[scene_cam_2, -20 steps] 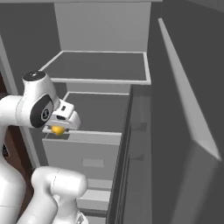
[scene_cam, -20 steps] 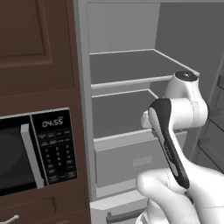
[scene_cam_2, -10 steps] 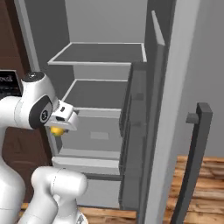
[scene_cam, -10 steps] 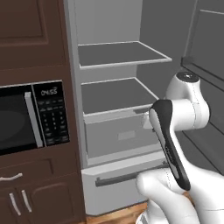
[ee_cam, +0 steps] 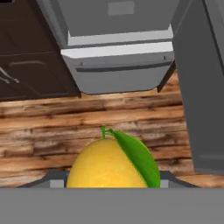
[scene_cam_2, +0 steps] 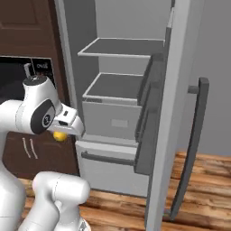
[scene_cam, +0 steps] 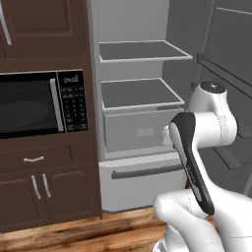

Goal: Retrieve a lemon from the fridge and place it on the cutting board with the fish.

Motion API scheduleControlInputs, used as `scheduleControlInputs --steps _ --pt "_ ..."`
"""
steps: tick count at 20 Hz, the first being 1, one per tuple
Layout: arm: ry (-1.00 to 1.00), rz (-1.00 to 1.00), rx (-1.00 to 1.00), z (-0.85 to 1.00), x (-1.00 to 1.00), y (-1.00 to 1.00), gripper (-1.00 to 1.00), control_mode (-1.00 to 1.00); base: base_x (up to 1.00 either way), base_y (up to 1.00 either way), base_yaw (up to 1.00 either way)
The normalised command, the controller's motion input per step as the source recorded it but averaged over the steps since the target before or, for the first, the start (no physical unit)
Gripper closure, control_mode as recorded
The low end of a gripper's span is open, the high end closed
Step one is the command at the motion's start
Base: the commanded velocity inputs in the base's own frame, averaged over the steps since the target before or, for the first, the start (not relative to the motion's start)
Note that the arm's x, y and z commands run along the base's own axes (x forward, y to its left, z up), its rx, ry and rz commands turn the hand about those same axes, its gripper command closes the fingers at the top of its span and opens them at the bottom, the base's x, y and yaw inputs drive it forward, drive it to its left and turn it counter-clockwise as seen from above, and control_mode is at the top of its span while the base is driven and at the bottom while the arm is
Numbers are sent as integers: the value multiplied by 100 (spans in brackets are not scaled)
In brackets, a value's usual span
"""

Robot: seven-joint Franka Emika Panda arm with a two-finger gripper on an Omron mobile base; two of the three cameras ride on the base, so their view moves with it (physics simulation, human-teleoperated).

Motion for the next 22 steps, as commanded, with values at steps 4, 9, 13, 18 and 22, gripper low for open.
scheduleControlInputs --steps 4,9,13,18,22 --pt "0 0 0 0 0 0 100 100 -40 14 56" --pt "0 0 0 0 0 0 100 100 -14 30 59" --pt "0 0 0 0 0 0 100 100 -6 69 44" --pt "0 0 0 0 0 0 100 100 35 95 11" --pt "0 0 0 0 0 0 100 100 56 100 0"
